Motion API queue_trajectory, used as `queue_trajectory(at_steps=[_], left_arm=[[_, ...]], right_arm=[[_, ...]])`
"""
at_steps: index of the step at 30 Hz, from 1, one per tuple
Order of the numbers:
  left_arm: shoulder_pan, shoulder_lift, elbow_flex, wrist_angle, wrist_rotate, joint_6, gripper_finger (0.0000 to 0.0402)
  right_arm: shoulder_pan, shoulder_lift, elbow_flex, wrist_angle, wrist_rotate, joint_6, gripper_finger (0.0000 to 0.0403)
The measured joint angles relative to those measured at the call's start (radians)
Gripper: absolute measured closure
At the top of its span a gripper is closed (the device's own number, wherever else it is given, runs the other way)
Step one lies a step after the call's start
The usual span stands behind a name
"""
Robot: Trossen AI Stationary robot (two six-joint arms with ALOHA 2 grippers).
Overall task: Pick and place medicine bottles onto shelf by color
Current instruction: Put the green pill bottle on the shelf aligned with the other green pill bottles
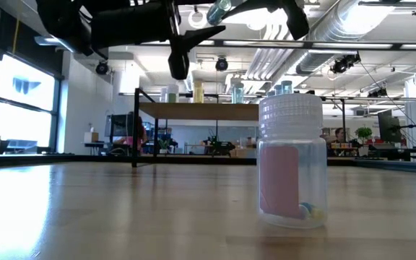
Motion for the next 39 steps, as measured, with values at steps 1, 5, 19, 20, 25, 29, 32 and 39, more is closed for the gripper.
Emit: queue_trajectory(at_steps=[1, 5, 19, 20, 25, 29, 32, 39], left_arm=[[0.000, 0.000, 0.000, 0.000, -0.001, 0.006, 0.0226], [0.000, -0.001, 0.000, 0.003, -0.001, 0.006, 0.0261], [-0.002, -0.001, 0.000, 0.002, 0.005, 0.009, 0.0285], [-0.002, -0.001, 0.000, 0.001, 0.005, 0.009, 0.0285], [-0.002, -0.001, 0.000, 0.000, -0.001, 0.017, 0.0286], [0.000, -0.001, 0.000, 0.001, -0.006, 0.035, 0.0287], [0.000, -0.001, 0.000, 0.000, -0.010, 0.054, 0.0287], [0.018, -0.001, 0.000, -0.004, -0.022, 0.089, 0.0287]], right_arm=[[0.000, 0.000, 0.000, 0.000, 0.000, 0.001, 0.0311], [0.000, 0.000, 0.000, -0.002, -0.006, 0.002, 0.0311], [-0.003, 0.000, 0.000, -0.003, -0.061, 0.093, 0.0311], [-0.003, 0.000, 0.000, -0.003, -0.063, 0.111, 0.0310], [-0.003, 0.000, 0.000, -0.002, -0.068, 0.218, 0.0287], [-0.003, 0.000, 0.000, -0.002, -0.064, 0.288, 0.0253], [0.001, 0.000, -0.001, -0.003, -0.064, 0.330, 0.0232], [0.025, 0.000, 0.000, -0.008, -0.131, 0.456, 0.0215]])
